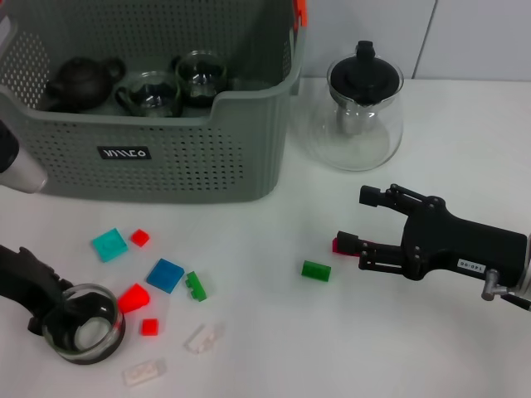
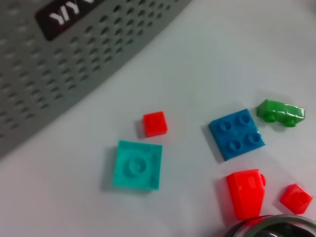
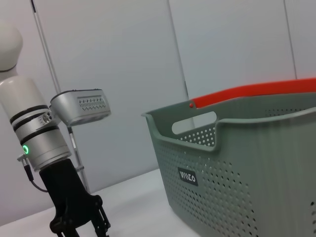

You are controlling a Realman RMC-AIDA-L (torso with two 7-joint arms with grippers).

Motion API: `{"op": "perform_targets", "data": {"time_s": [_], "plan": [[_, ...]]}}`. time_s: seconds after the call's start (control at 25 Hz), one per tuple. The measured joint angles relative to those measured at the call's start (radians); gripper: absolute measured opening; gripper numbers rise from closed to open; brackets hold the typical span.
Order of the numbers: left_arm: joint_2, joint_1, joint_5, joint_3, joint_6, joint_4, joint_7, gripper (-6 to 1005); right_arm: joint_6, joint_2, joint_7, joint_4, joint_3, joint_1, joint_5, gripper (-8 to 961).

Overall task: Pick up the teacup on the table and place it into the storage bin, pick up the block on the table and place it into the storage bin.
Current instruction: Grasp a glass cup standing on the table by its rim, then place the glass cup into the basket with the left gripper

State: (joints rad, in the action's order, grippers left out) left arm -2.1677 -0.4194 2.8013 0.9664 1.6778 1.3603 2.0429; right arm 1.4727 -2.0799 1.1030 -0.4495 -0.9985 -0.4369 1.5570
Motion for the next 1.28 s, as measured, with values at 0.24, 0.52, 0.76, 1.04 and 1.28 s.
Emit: {"op": "perform_targets", "data": {"time_s": [0.24,0.52,0.76,1.04,1.28], "plan": [[0.002,-0.006,0.002,-0.004,0.002,-0.002,0.005,554,0.003,0.001,0.0,0.001,0.0,0.0,0.0,944],[0.012,-0.021,-0.009,-0.028,0.047,0.002,-0.002,192,0.004,0.001,0.0,0.002,0.0,0.002,0.0,944],[0.039,-0.065,-0.087,-0.169,0.149,-0.012,-0.069,47,0.006,0.001,0.0,0.002,0.0,0.003,0.0,944],[0.24,-0.163,-0.41,-0.51,0.266,-0.508,-0.29,56,0.007,0.001,-0.002,0.008,0.0,0.004,0.0,945],[0.283,-0.234,-0.574,-0.693,0.263,-0.906,-0.428,63,0.005,-0.002,-0.005,0.012,-0.001,0.002,0.0,945]]}}
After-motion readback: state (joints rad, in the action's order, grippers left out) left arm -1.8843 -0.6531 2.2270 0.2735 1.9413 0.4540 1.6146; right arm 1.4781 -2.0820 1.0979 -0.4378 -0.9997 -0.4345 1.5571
